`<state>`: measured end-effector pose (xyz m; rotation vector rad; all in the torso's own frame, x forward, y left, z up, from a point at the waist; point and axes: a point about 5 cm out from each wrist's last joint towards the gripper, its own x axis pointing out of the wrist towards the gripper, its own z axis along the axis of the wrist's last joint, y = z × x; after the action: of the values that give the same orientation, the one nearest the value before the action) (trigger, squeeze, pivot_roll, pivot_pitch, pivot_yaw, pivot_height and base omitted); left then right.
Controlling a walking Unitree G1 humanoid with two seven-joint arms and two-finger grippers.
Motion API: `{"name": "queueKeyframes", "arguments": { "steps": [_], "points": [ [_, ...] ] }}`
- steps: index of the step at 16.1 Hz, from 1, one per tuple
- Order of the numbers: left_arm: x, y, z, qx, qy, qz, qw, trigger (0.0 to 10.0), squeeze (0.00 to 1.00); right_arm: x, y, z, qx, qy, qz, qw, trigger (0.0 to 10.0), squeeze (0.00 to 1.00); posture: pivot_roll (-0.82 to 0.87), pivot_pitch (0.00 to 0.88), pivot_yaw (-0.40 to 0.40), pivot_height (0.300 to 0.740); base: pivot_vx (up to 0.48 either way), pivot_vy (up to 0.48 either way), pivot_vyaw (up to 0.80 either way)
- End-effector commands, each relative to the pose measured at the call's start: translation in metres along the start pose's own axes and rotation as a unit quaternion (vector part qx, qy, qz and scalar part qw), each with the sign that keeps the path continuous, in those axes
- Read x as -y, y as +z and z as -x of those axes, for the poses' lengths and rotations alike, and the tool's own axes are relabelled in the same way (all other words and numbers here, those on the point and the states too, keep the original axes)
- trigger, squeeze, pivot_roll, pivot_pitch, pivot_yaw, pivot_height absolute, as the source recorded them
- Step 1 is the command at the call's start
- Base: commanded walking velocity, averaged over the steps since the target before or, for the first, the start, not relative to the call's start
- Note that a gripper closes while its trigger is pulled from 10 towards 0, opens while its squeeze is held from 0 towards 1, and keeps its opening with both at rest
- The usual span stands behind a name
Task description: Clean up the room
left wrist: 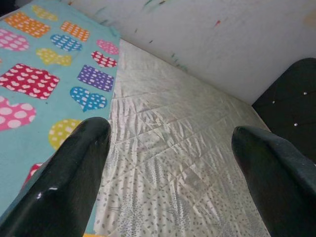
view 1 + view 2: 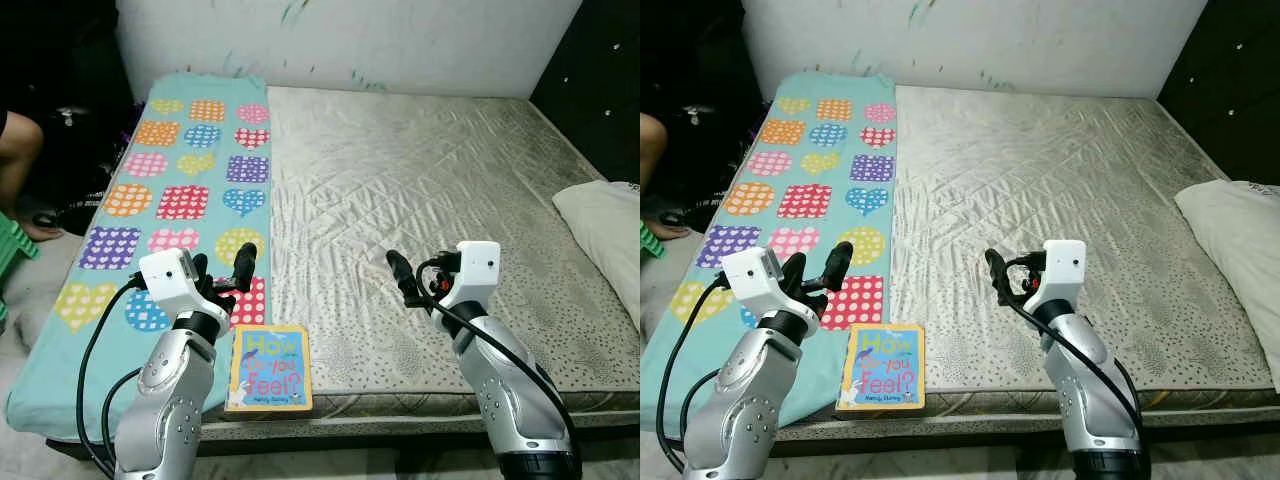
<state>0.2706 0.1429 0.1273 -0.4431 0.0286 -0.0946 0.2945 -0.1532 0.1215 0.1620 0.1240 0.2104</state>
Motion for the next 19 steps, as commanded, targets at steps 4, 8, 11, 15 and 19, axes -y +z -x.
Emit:
{"name": "queueKeyframes", "arguments": {
  "steps": [4,8,11,15,19],
  "points": [
    [0.000,-0.004,0.003,-0.008,0.003,0.002,1.000,10.0,0.00,0.000,0.003,0.003,0.008,0.005,0.009,1.000,10.0,0.00,-0.08,0.062,-0.051,0.700,0.000,0.000,0.00],
    [0.001,-0.004,0.005,-0.005,0.007,0.003,1.000,10.0,0.00,0.000,0.002,0.004,0.007,0.008,0.013,1.000,10.0,0.00,-0.08,0.062,-0.053,0.681,0.000,0.000,0.00],
    [-0.002,-0.003,0.010,-0.001,0.014,0.002,1.000,10.0,0.00,-0.001,0.002,0.007,0.007,0.014,0.022,1.000,10.0,0.00,-0.08,0.075,-0.050,0.681,0.000,0.000,0.00],
    [-0.013,-0.004,0.023,-0.008,0.036,-0.004,0.999,10.0,0.00,0.001,-0.006,0.019,-0.010,0.020,0.026,0.999,10.0,0.00,-0.08,0.094,-0.060,0.671,0.000,0.000,0.00],
    [-0.025,0.001,0.036,-0.008,0.062,-0.016,0.998,10.0,0.00,0.010,-0.011,0.028,-0.033,0.032,0.046,0.998,10.0,0.00,-0.06,0.128,-0.068,0.647,0.000,0.000,0.00]
  ]
}}
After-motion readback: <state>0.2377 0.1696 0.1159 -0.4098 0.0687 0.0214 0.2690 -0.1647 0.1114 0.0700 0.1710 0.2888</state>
